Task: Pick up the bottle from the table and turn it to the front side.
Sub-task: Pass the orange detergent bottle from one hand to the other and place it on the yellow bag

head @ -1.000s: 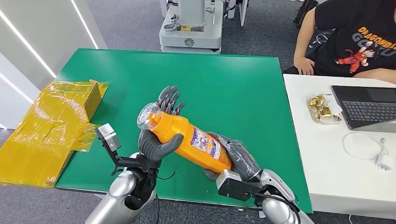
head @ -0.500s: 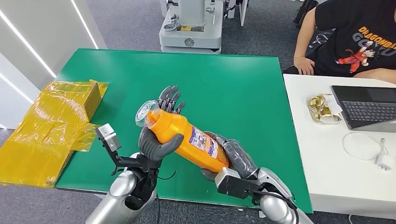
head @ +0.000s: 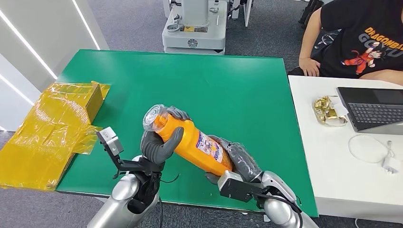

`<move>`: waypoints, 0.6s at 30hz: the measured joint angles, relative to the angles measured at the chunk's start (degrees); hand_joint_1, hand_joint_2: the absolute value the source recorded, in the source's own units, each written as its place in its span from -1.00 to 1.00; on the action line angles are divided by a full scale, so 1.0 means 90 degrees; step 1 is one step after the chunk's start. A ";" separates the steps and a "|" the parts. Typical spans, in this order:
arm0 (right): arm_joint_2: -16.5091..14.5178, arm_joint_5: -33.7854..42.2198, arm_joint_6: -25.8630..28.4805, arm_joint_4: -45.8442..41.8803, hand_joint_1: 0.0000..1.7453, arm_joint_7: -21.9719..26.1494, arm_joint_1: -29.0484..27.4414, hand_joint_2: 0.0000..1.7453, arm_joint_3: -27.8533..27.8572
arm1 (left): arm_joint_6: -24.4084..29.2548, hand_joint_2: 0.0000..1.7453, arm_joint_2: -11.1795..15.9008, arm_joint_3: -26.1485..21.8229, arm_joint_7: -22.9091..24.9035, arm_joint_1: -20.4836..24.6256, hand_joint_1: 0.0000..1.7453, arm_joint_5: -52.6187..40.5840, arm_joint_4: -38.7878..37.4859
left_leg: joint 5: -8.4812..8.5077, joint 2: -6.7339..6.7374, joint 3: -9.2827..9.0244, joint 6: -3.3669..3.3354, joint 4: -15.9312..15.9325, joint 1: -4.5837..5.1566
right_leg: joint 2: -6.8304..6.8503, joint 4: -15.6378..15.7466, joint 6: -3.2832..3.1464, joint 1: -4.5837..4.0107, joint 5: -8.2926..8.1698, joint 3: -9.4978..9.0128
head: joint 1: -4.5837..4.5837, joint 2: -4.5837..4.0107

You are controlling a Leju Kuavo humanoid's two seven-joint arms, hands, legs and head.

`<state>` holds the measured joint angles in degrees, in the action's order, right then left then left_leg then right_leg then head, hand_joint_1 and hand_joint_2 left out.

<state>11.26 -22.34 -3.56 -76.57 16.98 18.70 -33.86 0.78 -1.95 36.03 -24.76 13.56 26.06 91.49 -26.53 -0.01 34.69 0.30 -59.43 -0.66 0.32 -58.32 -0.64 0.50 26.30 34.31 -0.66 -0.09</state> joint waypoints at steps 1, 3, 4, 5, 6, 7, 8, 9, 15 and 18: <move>0.0000 -0.0003 0.0001 0.0007 0.93 0.0000 0.0000 1.00 0.0001 | 0.0000 1.00 0.0000 -0.0001 0.0000 0.0000 1.00 -0.0001 0.0000 | 0.0000 0.0000 0.0000 0.0000 0.0000 0.0000 | 0.0000 0.0000 0.0000 0.0000 0.0000 0.0000 | 0.0000 0.0000; 0.0000 -0.0005 0.0017 0.0015 0.84 0.0001 0.0000 1.00 0.0005 | -0.0006 1.00 -0.0002 -0.0005 0.0000 -0.0001 1.00 -0.0006 0.0001 | 0.0000 0.0000 0.0000 0.0000 0.0000 0.0000 | 0.0000 0.0000 0.0000 0.0000 0.0000 0.0000 | 0.0001 0.0000; 0.0000 -0.0002 0.0038 0.0016 0.84 0.0001 0.0000 1.00 0.0008 | -0.0012 1.00 -0.0005 -0.0008 0.0000 -0.0002 1.00 -0.0012 0.0001 | 0.0000 0.0000 0.0000 0.0000 0.0000 0.0000 | 0.0000 0.0000 0.0000 0.0000 0.0000 0.0000 | 0.0001 0.0000; 0.0000 0.0002 0.0070 0.0017 0.84 0.0002 -0.0001 1.00 0.0011 | -0.0018 1.00 -0.0010 -0.0012 0.0000 -0.0002 1.00 -0.0021 0.0002 | 0.0000 0.0000 0.0000 0.0000 0.0000 0.0000 | 0.0000 0.0000 0.0000 0.0000 0.0000 0.0000 | 0.0001 0.0000; 0.0000 0.0007 0.0101 0.0018 0.84 0.0004 -0.0001 1.00 0.0012 | -0.0025 1.00 -0.0017 -0.0016 0.0001 -0.0002 1.00 -0.0032 0.0002 | 0.0000 0.0000 0.0000 0.0000 0.0000 0.0000 | 0.0000 0.0000 0.0000 0.0000 0.0000 0.0000 | 0.0001 0.0000; 0.0000 0.0011 0.0124 0.0018 0.78 0.0004 -0.0001 1.00 0.0012 | -0.0029 1.00 -0.0024 -0.0020 0.0002 -0.0002 1.00 -0.0042 0.0002 | 0.0000 0.0000 0.0000 0.0000 0.0000 0.0000 | 0.0000 0.0000 0.0000 0.0000 0.0000 0.0000 | 0.0001 0.0000; 0.0000 0.0013 0.0139 0.0018 0.59 0.0005 -0.0001 1.00 0.0012 | -0.0033 1.00 -0.0030 -0.0024 0.0004 -0.0002 1.00 -0.0051 0.0002 | 0.0000 0.0000 0.0000 0.0000 0.0000 0.0000 | 0.0000 0.0000 0.0000 0.0000 0.0000 0.0000 | 0.0001 0.0000; 0.0000 0.0015 0.0143 0.0018 0.20 0.0005 -0.0001 1.00 0.0012 | -0.0036 1.00 -0.0033 -0.0027 0.0005 -0.0002 1.00 -0.0058 0.0002 | 0.0000 0.0000 0.0000 0.0000 0.0000 0.0000 | 0.0000 0.0000 0.0000 0.0000 0.0000 0.0000 | 0.0001 0.0000; -0.0032 0.0100 0.0381 0.0000 -1.00 0.0050 -0.0020 1.00 0.0015 | -0.0051 1.00 -0.0032 -0.0039 0.0018 -0.0005 1.00 -0.0100 -0.0002 | 0.0000 0.0001 0.0000 0.0000 0.0000 0.0000 | -0.0001 0.0000 0.0000 0.0000 0.0000 0.0001 | 0.0000 0.0000; -0.0110 0.0248 0.0731 -0.0084 -1.00 0.0132 -0.0060 1.00 0.0071 | -0.0057 1.00 -0.0031 -0.0046 0.0027 -0.0013 1.00 -0.0115 -0.0015 | 0.0000 0.0000 -0.0001 0.0000 0.0000 0.0000 | 0.0000 0.0000 0.0000 0.0000 0.0000 0.0001 | -0.0001 0.0000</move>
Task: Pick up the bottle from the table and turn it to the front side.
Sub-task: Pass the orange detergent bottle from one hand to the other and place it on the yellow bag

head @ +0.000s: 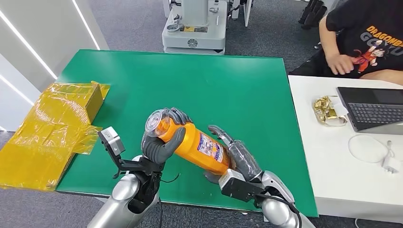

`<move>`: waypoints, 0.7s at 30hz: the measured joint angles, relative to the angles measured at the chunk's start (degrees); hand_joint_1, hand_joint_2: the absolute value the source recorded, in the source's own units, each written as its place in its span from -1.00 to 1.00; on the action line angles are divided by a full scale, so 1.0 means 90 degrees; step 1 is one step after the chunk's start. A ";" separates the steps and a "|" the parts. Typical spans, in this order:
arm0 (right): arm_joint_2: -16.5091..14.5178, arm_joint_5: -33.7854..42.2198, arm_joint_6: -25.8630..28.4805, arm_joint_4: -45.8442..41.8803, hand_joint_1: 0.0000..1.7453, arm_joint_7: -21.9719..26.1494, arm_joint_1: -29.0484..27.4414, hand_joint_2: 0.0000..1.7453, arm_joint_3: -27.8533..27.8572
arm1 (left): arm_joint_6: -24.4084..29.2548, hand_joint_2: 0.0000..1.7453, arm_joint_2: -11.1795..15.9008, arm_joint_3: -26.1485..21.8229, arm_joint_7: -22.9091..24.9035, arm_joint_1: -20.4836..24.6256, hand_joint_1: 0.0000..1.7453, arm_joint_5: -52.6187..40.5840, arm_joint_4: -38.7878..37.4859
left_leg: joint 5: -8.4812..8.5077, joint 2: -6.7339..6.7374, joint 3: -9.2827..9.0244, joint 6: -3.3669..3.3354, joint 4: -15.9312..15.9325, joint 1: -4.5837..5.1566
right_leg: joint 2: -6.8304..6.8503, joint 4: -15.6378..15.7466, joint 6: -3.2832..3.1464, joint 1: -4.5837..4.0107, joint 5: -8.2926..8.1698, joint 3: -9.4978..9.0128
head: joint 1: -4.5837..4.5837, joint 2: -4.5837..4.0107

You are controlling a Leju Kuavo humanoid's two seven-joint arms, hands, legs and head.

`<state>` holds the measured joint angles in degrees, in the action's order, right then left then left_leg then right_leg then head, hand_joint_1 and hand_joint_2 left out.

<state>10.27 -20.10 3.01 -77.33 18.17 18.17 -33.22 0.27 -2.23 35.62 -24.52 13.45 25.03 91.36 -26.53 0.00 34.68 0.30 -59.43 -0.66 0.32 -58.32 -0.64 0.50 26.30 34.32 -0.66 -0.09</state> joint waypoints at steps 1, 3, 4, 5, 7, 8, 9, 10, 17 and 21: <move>-0.0019 0.0057 0.0131 -0.0041 -1.00 0.0021 -0.0027 1.00 0.0035 | -0.0001 1.00 0.0000 -0.0002 0.0000 -0.0003 1.00 0.0000 -0.0004 | 0.0000 -0.0001 0.0000 0.0000 0.0000 0.0000 | 0.0001 0.0000 0.0000 0.0000 0.0000 0.0000 | 0.0001 0.0000; -0.0049 0.0177 0.0390 -0.0158 -1.00 0.0050 -0.0114 1.00 0.0100 | -0.0002 1.00 0.0000 -0.0004 0.0000 -0.0007 1.00 0.0000 -0.0009 | 0.0000 -0.0002 0.0001 0.0000 0.0000 0.0000 | 0.0001 0.0000 0.0000 0.0000 0.0000 -0.0001 | 0.0001 0.0000; -0.0064 0.0234 0.0505 -0.0237 -1.00 0.0061 -0.0168 1.00 0.0127 | -0.0002 1.00 0.0000 -0.0004 0.0000 -0.0010 1.00 0.0000 -0.0010 | 0.0000 -0.0001 0.0001 0.0000 0.0000 0.0000 | 0.0001 0.0000 0.0000 0.0000 0.0000 0.0000 | 0.0001 0.0000; -0.0079 0.0290 0.0614 -0.0330 -1.00 0.0072 -0.0222 1.00 0.0154 | -0.0004 1.00 0.0001 -0.0004 0.0000 -0.0017 1.00 0.0000 -0.0010 | 0.0000 -0.0001 0.0001 0.0000 0.0000 0.0000 | 0.0000 0.0000 0.0000 0.0000 0.0000 0.0000 | 0.0001 0.0000; -0.0098 0.0372 0.0778 -0.0532 -1.00 0.0089 -0.0315 1.00 0.0211 | -0.0007 1.00 0.0002 -0.0004 0.0000 -0.0041 1.00 0.0000 -0.0012 | 0.0000 0.0000 0.0001 0.0000 0.0000 0.0000 | 0.0000 0.0001 0.0000 0.0000 0.0000 0.0000 | 0.0002 0.0000; -0.0101 0.0400 0.0831 -0.0628 -1.00 0.0095 -0.0356 1.00 0.0235 | -0.0009 1.00 0.0002 -0.0004 0.0000 -0.0053 1.00 0.0000 -0.0013 | 0.0000 0.0000 0.0001 0.0000 0.0000 0.0000 | 0.0000 0.0001 0.0000 0.0000 0.0000 0.0000 | 0.0002 0.0000; -0.0102 0.0422 0.0877 -0.0720 -1.00 0.0107 -0.0398 1.00 0.0253 | -0.0010 1.00 0.0002 -0.0004 0.0000 -0.0062 1.00 0.0000 -0.0014 | 0.0000 0.0000 0.0001 0.0000 0.0000 0.0000 | 0.0000 0.0002 0.0000 0.0000 0.0001 0.0000 | 0.0001 0.0000; -0.0103 0.0451 0.0935 -0.0812 -1.00 0.0132 -0.0448 1.00 0.0269 | -0.0010 1.00 0.0002 -0.0004 0.0000 -0.0068 1.00 0.0000 -0.0016 | 0.0000 0.0000 0.0001 0.0000 0.0000 0.0000 | 0.0001 0.0002 0.0000 0.0000 0.0001 0.0000 | 0.0002 0.0000; -0.0116 0.0730 0.1579 -0.1783 -1.00 0.0465 -0.1033 1.00 0.0373 | 0.0081 1.00 0.0002 -0.0070 -0.0010 -0.0114 1.00 -0.0022 -0.0019 | -0.0001 0.0002 0.0001 0.0000 0.0001 0.0000 | -0.0003 0.0002 0.0001 0.0000 0.0001 0.0001 | 0.0001 0.0000; -0.0139 0.0983 0.1925 -0.2236 -1.00 0.0733 -0.1336 1.00 0.0423 | 0.0210 1.00 0.0001 -0.0152 -0.0018 -0.0140 1.00 -0.0112 -0.0018 | -0.0001 -0.0001 0.0001 0.0000 0.0001 0.0000 | 0.0002 0.0002 0.0001 0.0000 0.0002 0.0000 | 0.0002 0.0000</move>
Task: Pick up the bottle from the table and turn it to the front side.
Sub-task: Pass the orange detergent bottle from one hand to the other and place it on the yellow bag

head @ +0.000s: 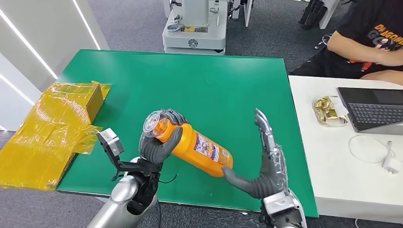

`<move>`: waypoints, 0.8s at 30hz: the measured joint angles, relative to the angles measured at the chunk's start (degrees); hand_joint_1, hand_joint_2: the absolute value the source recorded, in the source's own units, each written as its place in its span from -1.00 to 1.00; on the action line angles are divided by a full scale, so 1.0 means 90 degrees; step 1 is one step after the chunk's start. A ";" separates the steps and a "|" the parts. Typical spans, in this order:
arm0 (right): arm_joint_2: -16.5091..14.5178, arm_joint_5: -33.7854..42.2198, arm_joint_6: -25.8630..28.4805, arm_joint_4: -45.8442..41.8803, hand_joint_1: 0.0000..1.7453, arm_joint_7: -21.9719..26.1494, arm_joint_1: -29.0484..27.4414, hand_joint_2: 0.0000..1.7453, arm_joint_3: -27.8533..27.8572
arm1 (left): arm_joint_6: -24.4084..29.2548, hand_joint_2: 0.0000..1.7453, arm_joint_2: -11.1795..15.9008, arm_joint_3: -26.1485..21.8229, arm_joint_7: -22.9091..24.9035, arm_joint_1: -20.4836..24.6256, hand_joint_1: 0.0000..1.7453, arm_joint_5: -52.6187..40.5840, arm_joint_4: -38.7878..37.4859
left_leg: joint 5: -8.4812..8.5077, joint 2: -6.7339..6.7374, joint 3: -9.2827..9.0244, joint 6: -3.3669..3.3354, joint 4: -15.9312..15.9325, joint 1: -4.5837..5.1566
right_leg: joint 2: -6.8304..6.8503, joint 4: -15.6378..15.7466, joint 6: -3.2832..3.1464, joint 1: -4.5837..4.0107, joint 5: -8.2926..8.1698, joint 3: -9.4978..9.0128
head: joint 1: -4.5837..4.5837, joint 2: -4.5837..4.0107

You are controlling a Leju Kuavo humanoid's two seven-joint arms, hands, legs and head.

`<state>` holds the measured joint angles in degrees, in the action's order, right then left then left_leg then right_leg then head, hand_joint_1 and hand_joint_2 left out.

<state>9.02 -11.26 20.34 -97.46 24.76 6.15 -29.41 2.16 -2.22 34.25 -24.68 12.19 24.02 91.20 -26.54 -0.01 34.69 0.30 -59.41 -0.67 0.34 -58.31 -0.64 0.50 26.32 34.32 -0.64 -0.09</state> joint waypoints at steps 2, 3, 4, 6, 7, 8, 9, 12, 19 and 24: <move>-0.0053 0.0250 0.0286 -0.0326 -1.00 0.0070 -0.0235 1.00 0.0027 | 0.0101 1.00 0.0002 -0.0061 0.0005 -0.0035 1.00 -0.0094 0.0004 | 0.0000 0.0000 0.0000 0.0000 0.0001 0.0000 | 0.0000 0.0000 0.0000 0.0000 0.0000 0.0000 | -0.0001 0.0000; -0.0090 0.0352 0.0404 -0.0482 -1.00 0.0030 -0.0361 1.00 0.0035 | 0.0152 1.00 0.0006 -0.0095 0.0010 -0.0054 1.00 -0.0159 0.0008 | 0.0000 0.0001 0.0000 0.0000 0.0002 0.0000 | -0.0001 -0.0001 -0.0001 0.0000 0.0000 0.0000 | -0.0001 0.0000; -0.0129 0.0421 0.0500 -0.0625 -1.00 -0.0033 -0.0486 1.00 0.0039 | 0.0202 1.00 0.0013 -0.0135 0.0015 -0.0071 1.00 -0.0244 0.0012 | 0.0000 0.0001 0.0000 0.0000 0.0002 0.0000 | -0.0002 -0.0001 -0.0001 0.0000 0.0001 0.0000 | -0.0001 0.0000; -0.0198 0.0451 0.0625 -0.0820 -1.00 -0.0129 -0.0709 1.00 0.0042 | 0.0317 1.00 0.0039 -0.0216 0.0018 -0.0088 1.00 -0.0485 0.0024 | 0.0000 0.0002 0.0000 0.0001 0.0003 -0.0001 | -0.0003 -0.0001 -0.0001 -0.0001 0.0001 0.0001 | -0.0001 0.0000; -0.0234 0.0456 0.0669 -0.0893 -1.00 -0.0138 -0.0804 1.00 0.0043 | 0.0416 1.00 0.0065 -0.0267 0.0022 -0.0086 1.00 -0.0737 0.0040 | 0.0000 0.0002 0.0000 0.0001 0.0003 -0.0001 | -0.0003 -0.0001 -0.0002 -0.0001 0.0002 0.0001 | -0.0001 0.0000; -0.0267 0.0464 0.0703 -0.0952 -1.00 -0.0129 -0.0884 1.00 0.0046 | 0.0515 1.00 0.0095 -0.0322 0.0049 -0.0076 1.00 -0.1044 0.0065 | 0.0000 0.0002 0.0000 0.0001 0.0003 -0.0001 | -0.0002 -0.0001 -0.0002 -0.0001 0.0002 0.0001 | -0.0001 0.0000; -0.0297 0.0473 0.0724 -0.1005 -1.00 -0.0112 -0.0952 1.00 0.0052 | 0.0611 1.00 0.0131 -0.0389 0.0100 -0.0060 1.00 -0.1420 0.0096 | 0.0000 0.0002 0.0000 0.0001 0.0003 -0.0001 | -0.0003 -0.0001 -0.0002 -0.0001 0.0002 0.0001 | -0.0001 0.0000; -0.0349 0.0501 0.0745 -0.1176 -1.00 -0.0029 -0.1128 1.00 0.0084 | 0.0705 1.00 0.0282 -0.0638 0.0413 0.0002 1.00 -0.2524 0.0211 | 0.0001 0.0003 -0.0002 0.0001 0.0003 -0.0001 | -0.0003 -0.0003 -0.0002 -0.0002 0.0002 -0.0001 | 0.0000 0.0000; -0.0351 0.0611 0.0745 -0.1431 -1.00 0.0151 -0.1433 1.00 0.0097 | 0.0365 1.00 0.0797 -0.1263 0.0838 0.0023 1.00 -0.3223 0.0396 | 0.0001 0.0007 -0.0005 0.0002 0.0004 -0.0002 | -0.0008 -0.0004 -0.0002 -0.0002 0.0001 -0.0001 | 0.0001 0.0000; -0.0351 0.0643 0.0790 -0.1605 -1.00 0.0199 -0.1613 1.00 0.0097 | 0.0782 1.00 0.1475 -0.1539 0.1086 0.0202 1.00 -0.4205 0.0409 | 0.0002 0.0016 -0.0006 0.0003 0.0004 -0.0004 | -0.0020 -0.0006 -0.0003 -0.0004 0.0001 0.0003 | -0.0002 0.0000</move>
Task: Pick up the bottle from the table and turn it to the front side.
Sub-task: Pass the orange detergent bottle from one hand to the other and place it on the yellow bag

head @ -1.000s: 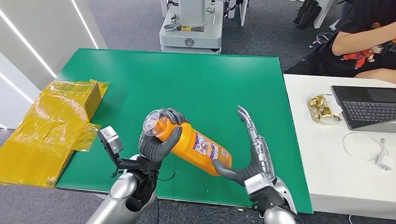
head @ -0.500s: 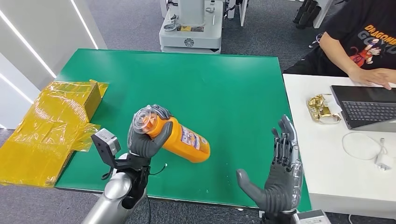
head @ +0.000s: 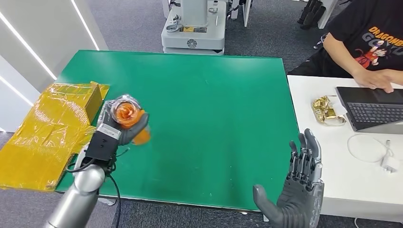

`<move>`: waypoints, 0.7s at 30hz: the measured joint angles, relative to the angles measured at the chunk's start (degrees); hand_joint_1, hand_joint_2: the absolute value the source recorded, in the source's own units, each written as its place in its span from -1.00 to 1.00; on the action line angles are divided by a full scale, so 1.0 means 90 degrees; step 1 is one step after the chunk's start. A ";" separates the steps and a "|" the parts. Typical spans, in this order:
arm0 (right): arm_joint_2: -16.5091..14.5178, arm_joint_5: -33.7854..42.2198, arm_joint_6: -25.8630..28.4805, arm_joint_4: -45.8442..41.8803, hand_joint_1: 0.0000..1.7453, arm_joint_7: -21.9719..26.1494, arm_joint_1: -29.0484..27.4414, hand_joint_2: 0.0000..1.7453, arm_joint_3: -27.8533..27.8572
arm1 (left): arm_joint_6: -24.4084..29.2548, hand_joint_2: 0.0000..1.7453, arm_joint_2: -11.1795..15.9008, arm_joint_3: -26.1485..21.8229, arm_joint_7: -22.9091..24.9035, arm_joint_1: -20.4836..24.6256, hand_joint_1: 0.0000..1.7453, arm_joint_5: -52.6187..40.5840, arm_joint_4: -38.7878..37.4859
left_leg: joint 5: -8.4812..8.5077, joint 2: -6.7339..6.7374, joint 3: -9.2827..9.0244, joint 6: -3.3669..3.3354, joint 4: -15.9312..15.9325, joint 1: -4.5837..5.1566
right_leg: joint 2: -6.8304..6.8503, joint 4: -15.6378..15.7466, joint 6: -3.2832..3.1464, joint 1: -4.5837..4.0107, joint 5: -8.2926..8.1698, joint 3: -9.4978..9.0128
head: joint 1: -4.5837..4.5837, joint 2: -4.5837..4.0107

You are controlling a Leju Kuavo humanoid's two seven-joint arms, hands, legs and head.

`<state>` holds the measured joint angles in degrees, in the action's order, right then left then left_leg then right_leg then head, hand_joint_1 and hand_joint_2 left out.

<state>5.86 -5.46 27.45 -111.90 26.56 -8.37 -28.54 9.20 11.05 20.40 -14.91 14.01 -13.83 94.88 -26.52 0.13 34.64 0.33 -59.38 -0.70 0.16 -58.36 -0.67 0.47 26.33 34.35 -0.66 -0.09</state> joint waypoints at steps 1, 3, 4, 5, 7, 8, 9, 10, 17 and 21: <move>0.0000 -0.0001 0.0001 -0.0042 -1.00 0.0002 -0.0030 1.00 0.0001 | 0.0096 1.00 0.0171 -0.0060 0.0061 0.0071 1.00 -0.0203 0.0000 | 0.0000 -0.0001 0.0000 0.0001 0.0000 -0.0001 | 0.0001 -0.0001 -0.0001 -0.0001 0.0000 0.0000 | 0.0001 0.0000; 0.0000 -0.0010 -0.0012 -0.0120 -1.00 0.0002 -0.0080 1.00 0.0002 | 0.0325 1.00 0.0493 -0.0152 0.0226 0.0190 1.00 -0.0697 0.0000 | 0.0002 -0.0002 0.0000 0.0004 0.0001 -0.0003 | 0.0003 -0.0003 -0.0002 -0.0004 0.0001 -0.0001 | 0.0001 0.0000; 0.0000 -0.0015 -0.0021 -0.0157 -1.00 0.0002 -0.0107 1.00 0.0002 | 0.0440 1.00 0.0646 -0.0195 0.0316 0.0230 1.00 -0.0946 0.0001 | 0.0003 0.0000 0.0000 0.0005 0.0002 -0.0004 | 0.0000 -0.0003 -0.0003 -0.0005 0.0001 -0.0001 | 0.0002 0.0000; 0.0000 -0.0019 -0.0032 -0.0192 -1.00 0.0002 -0.0136 1.00 0.0002 | 0.0539 1.00 0.0798 -0.0246 0.0411 0.0256 1.00 -0.1176 0.0006 | 0.0004 0.0004 -0.0001 0.0007 0.0002 -0.0004 | -0.0003 -0.0004 -0.0004 -0.0006 0.0001 0.0000 | 0.0001 0.0000; 0.0000 -0.0016 -0.0058 -0.0246 -1.00 0.0004 -0.0186 1.00 0.0002 | 0.0677 1.00 0.1075 -0.0346 0.0635 0.0279 1.00 -0.1643 0.0035 | 0.0004 0.0008 -0.0002 0.0007 0.0003 -0.0004 | -0.0009 -0.0004 -0.0005 -0.0006 0.0000 0.0000 | 0.0001 0.0000; 0.0000 -0.0008 -0.0080 -0.0265 -1.00 0.0008 -0.0201 1.00 0.0002 | 0.0735 1.00 0.1211 -0.0384 0.0774 0.0281 1.00 -0.1954 0.0056 | 0.0003 0.0008 -0.0002 0.0008 0.0003 -0.0005 | -0.0009 -0.0004 -0.0005 -0.0006 0.0001 0.0000 | 0.0001 0.0000; 0.0000 0.0004 -0.0104 -0.0277 -1.00 0.0016 -0.0209 1.00 0.0002 | 0.0793 1.00 0.1331 -0.0410 0.0903 0.0276 1.00 -0.2295 0.0074 | 0.0003 0.0008 -0.0002 0.0008 0.0003 -0.0005 | -0.0009 -0.0004 -0.0005 -0.0006 0.0001 0.0000 | 0.0002 0.0000; 0.0000 0.0019 -0.0123 -0.0288 -1.00 0.0027 -0.0214 1.00 0.0002 | 0.0873 1.00 0.1460 -0.0441 0.1021 0.0268 1.00 -0.2680 0.0087 | 0.0003 0.0007 -0.0001 0.0008 0.0003 -0.0005 | -0.0009 -0.0004 -0.0005 -0.0006 0.0001 0.0000 | 0.0002 0.0000; 0.0000 0.0075 -0.0094 -0.0338 -1.00 0.0049 -0.0236 1.00 0.0002 | 0.1258 1.00 0.1952 -0.0600 0.1396 0.0179 1.00 -0.4229 0.0105 | 0.0002 0.0006 -0.0001 0.0009 0.0003 -0.0004 | -0.0005 -0.0001 -0.0004 -0.0006 0.0002 0.0000 | 0.0002 0.0000; 0.0001 0.0095 -0.0072 -0.0373 -1.00 0.0064 -0.0254 1.00 0.0002 | 0.0619 1.00 0.2159 -0.0542 0.1435 0.0238 1.00 -0.4366 0.0058 | 0.0002 0.0006 -0.0003 0.0009 0.0003 -0.0004 | -0.0005 0.0001 -0.0004 -0.0006 0.0002 0.0000 | 0.0002 0.0000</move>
<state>5.87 -4.61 26.80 -115.26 27.13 -10.66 -28.52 14.77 30.48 15.52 -1.99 16.15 -53.12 95.40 -26.50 0.19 34.61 0.41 -59.36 -0.74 0.11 -58.35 -0.70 0.41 26.35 34.35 -0.64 -0.09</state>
